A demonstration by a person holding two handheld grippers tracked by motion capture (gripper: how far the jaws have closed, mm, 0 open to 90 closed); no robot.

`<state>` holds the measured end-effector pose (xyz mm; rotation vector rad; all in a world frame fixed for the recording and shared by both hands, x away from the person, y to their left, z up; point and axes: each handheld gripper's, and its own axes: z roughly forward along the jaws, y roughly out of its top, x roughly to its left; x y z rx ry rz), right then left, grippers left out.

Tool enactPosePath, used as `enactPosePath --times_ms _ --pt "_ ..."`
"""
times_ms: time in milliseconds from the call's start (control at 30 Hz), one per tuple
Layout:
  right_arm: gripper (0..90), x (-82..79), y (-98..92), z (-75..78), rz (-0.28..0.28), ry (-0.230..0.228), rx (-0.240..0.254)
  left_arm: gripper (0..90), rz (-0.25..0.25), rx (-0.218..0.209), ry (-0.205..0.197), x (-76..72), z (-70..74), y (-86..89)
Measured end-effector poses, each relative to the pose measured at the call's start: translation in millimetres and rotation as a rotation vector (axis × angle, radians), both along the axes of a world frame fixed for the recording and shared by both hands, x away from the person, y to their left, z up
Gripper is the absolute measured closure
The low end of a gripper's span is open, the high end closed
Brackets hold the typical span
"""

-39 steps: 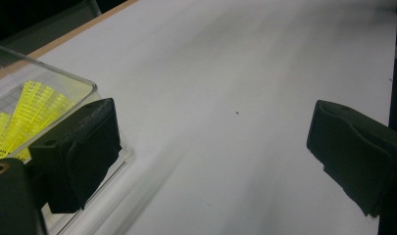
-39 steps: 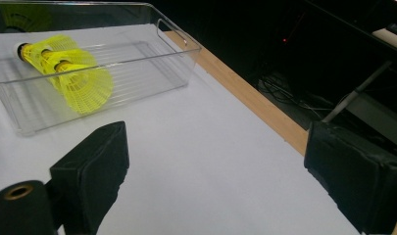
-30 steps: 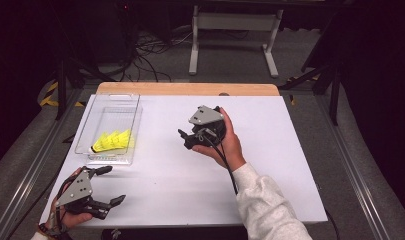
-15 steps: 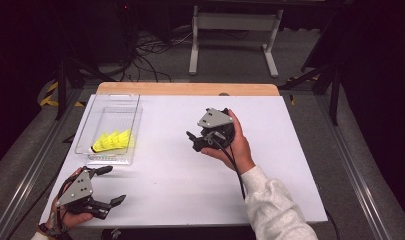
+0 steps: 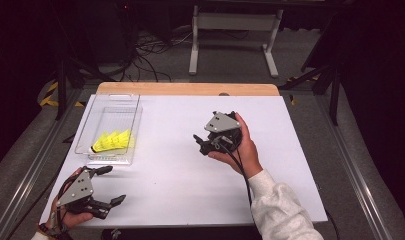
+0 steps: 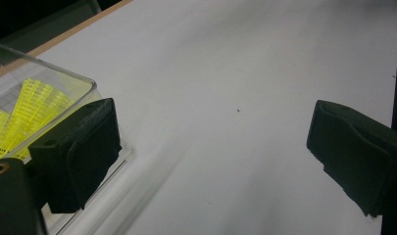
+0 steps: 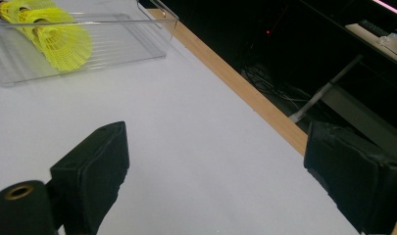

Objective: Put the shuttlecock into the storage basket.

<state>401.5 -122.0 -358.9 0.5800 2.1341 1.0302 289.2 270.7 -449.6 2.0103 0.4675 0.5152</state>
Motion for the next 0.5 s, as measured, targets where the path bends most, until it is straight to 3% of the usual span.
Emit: enactPosePath --times_ms 500 --pt "10.5 -9.6 -14.3 -4.3 -0.001 -0.012 -0.023 6.6 0.0 -0.005 0.003 -0.2 0.1 0.3"
